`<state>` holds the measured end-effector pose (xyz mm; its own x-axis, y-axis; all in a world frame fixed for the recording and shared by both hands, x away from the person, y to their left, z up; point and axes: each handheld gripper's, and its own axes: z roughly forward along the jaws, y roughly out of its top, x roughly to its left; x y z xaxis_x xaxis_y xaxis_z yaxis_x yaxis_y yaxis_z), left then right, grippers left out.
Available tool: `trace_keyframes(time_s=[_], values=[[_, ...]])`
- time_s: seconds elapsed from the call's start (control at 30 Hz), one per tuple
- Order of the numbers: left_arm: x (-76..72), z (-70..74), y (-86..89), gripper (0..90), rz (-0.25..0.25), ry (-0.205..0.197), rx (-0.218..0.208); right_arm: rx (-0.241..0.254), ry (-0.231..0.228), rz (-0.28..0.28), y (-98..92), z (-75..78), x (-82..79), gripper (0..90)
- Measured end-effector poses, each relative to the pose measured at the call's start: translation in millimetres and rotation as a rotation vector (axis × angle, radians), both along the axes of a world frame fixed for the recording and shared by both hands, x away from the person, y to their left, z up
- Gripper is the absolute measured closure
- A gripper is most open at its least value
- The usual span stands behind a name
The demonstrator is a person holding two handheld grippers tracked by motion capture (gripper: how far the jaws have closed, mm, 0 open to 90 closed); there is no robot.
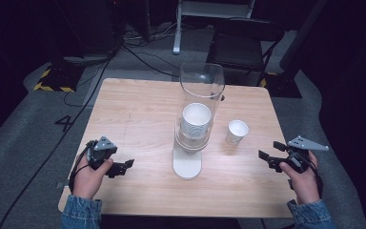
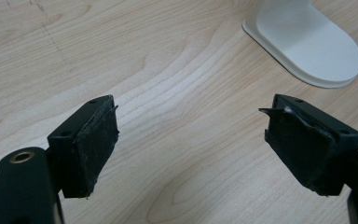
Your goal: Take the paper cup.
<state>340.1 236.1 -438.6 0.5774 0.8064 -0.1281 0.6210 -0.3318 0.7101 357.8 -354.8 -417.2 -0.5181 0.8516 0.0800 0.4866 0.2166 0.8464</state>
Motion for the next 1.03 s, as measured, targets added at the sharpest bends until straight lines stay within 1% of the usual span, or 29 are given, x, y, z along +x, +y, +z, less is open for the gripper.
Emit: trace_keyframes(time_s=[0.07,0.13,0.17,0.2,0.27,0.33,0.47,0.5,0.57,0.6,0.73,0.77,0.8,0.9,0.93,1.03], values=[[0.0,0.0,0.7,16.9,0.000,0.002,-0.003,-0.010,0.007,-0.007,-5.6,-2.3,-1.3,20.5],[0.2,0.0,2.9,17.1,0.004,0.005,0.000,-0.032,-0.011,-0.027,-11.5,-7.0,-1.7,20.5],[0.2,0.0,2.9,17.1,0.004,0.005,0.000,-0.032,-0.011,-0.027,-11.5,-7.0,-1.7,20.5],[0.3,-0.1,3.9,17.1,0.005,0.004,-0.001,-0.050,-0.023,-0.040,-16.7,-13.6,-0.7,20.5],[0.1,0.0,4.7,17.1,0.006,0.006,0.000,-0.035,-0.001,-0.049,-22.1,-20.7,2.3,20.5],[0.2,-0.1,5.3,17.1,0.007,0.005,-0.001,-0.023,0.003,-0.075,-25.5,-27.2,4.1,20.3],[0.2,-0.5,5.8,17.2,0.005,0.006,0.001,-0.057,-0.003,-0.109,-28.6,-36.0,6.5,20.3],[0.2,-0.5,5.7,17.2,0.004,0.006,0.002,-0.055,0.000,-0.118,-29.0,-38.2,6.8,20.3],[0.1,-0.4,5.4,17.2,0.004,0.006,0.004,-0.047,0.004,-0.112,-29.7,-40.4,7.5,20.3],[-0.1,-0.4,4.7,17.2,0.003,0.009,0.006,-0.039,0.016,-0.097,-31.1,-43.0,8.7,19.8],[-0.1,-0.7,3.4,17.2,0.001,0.013,-0.002,-0.054,0.011,-0.101,-31.1,-46.2,9.9,17.3],[-0.1,-0.7,3.3,17.2,-0.001,0.014,0.000,-0.054,0.011,-0.101,-31.1,-46.2,9.9,17.3],[0.1,-0.8,3.4,17.3,-0.003,0.010,0.006,-0.065,0.010,-0.103,-30.4,-47.3,10.2,17.2],[0.1,-1.1,3.0,17.2,-0.003,0.011,0.006,-0.067,0.000,-0.103,-29.6,-47.8,10.2,16.3],[0.2,-1.2,3.0,17.2,-0.006,0.011,0.007,-0.072,-0.011,-0.111,-28.6,-47.9,10.0,16.0],[0.4,-1.1,3.0,17.2,-0.003,0.010,0.008,-0.075,-0.016,-0.104,-27.6,-47.9,10.2,16.0]])
